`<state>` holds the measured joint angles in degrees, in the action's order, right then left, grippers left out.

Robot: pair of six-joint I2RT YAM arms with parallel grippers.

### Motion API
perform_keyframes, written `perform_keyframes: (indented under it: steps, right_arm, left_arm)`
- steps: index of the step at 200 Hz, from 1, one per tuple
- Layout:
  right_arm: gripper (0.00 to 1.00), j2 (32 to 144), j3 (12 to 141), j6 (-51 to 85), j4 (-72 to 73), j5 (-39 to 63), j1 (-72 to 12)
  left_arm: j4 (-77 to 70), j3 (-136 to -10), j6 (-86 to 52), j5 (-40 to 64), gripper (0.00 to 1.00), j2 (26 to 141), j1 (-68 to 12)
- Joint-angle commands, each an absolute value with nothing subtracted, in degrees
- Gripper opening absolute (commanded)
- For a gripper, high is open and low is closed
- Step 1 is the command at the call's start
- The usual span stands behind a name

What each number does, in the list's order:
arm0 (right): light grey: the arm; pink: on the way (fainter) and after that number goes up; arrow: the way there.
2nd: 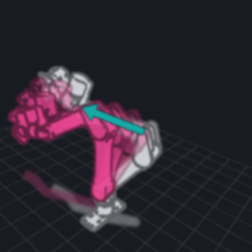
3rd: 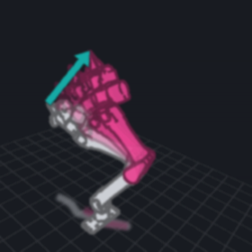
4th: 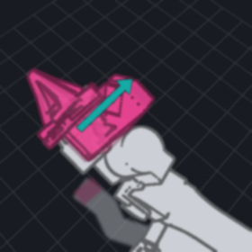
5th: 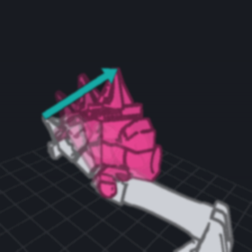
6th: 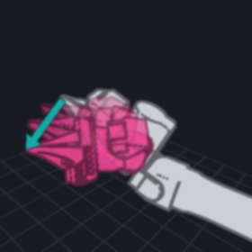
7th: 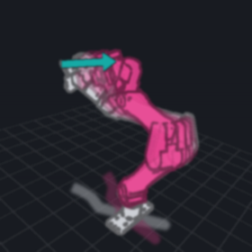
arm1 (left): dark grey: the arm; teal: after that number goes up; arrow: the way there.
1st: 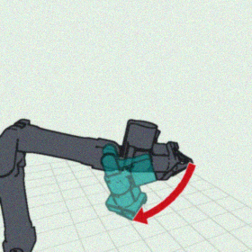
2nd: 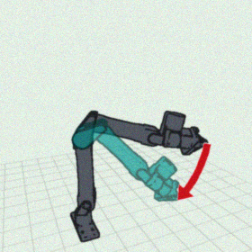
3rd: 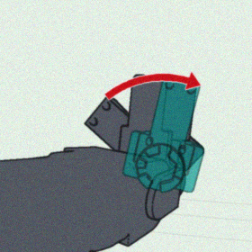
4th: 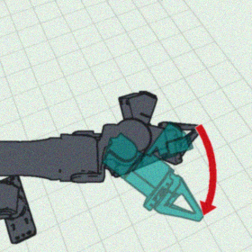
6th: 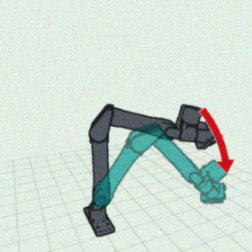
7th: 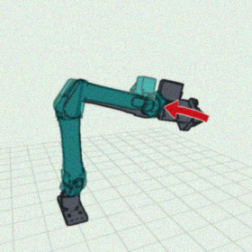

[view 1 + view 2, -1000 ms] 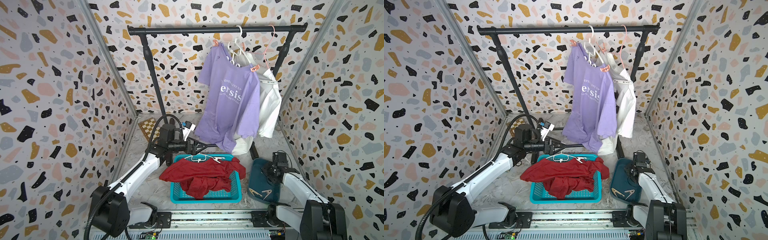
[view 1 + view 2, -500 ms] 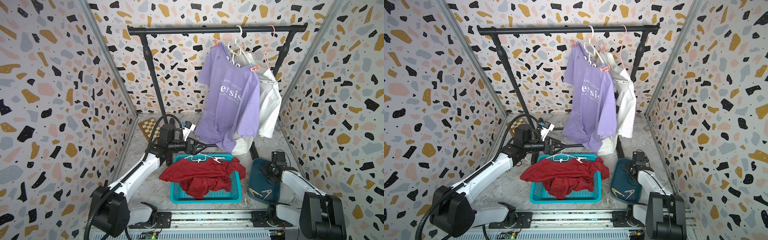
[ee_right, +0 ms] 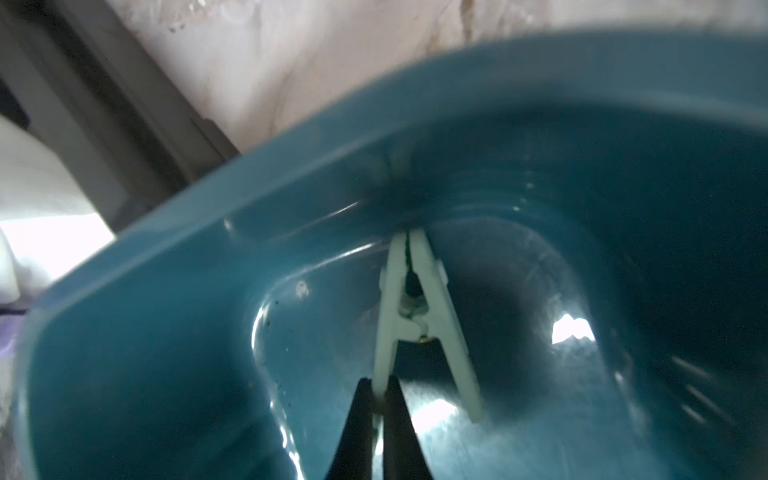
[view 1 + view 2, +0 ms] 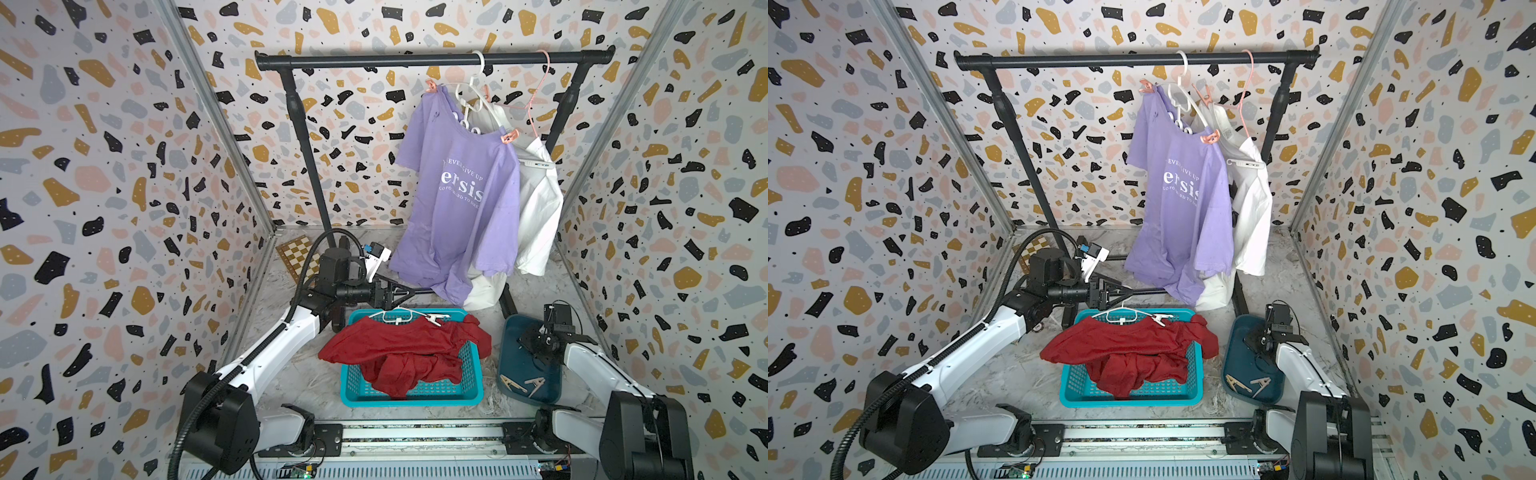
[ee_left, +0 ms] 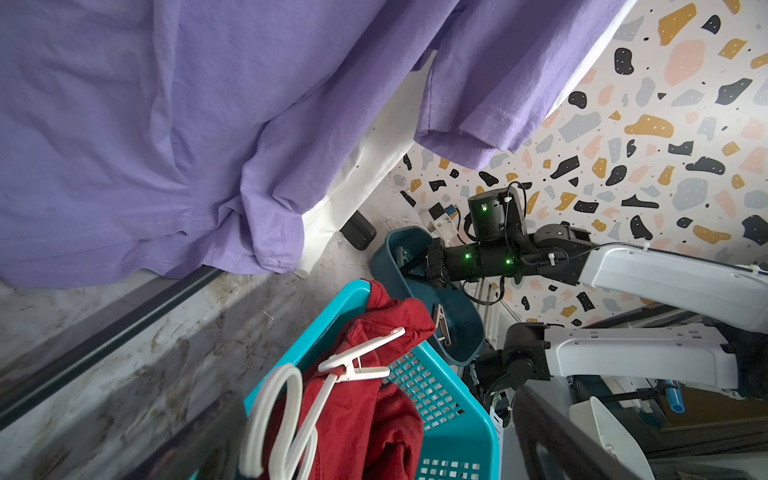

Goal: Use clothespins to secure the t-shirt on both sides of the hanger
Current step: Pick up the clothespin from the storage box.

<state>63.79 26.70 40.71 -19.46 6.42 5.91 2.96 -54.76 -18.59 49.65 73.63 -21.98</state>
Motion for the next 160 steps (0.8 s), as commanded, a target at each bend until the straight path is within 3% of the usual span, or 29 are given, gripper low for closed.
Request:
perform_keyframes:
  steps: [1,39,88,113,160]
  right_arm:
    - [0.0,59.1,26.5,38.5,-25.0,7.1,5.8]
    - [0.0,53.6,24.0,40.4,-26.8,8.3,1.7]
    - [0.0,56.4,23.9,40.3,-26.4,5.9,-1.7]
    - [0.09,58.2,24.1,40.3,-26.6,5.1,-2.5]
    - [0.38,60.4,24.8,41.0,-26.8,3.0,-3.6]
  left_arm:
    - [2.0,-54.3,-17.4,50.7,0.99,73.2,-22.4]
    - [1.9,-54.5,-17.5,50.6,0.99,73.6,-22.3]
    - [1.7,-54.4,-17.7,50.9,0.99,73.6,-22.4]
    - [1.7,-54.5,-17.6,51.1,0.99,73.6,-22.4]
    - [1.8,-54.3,-17.3,51.2,0.99,73.4,-22.4]
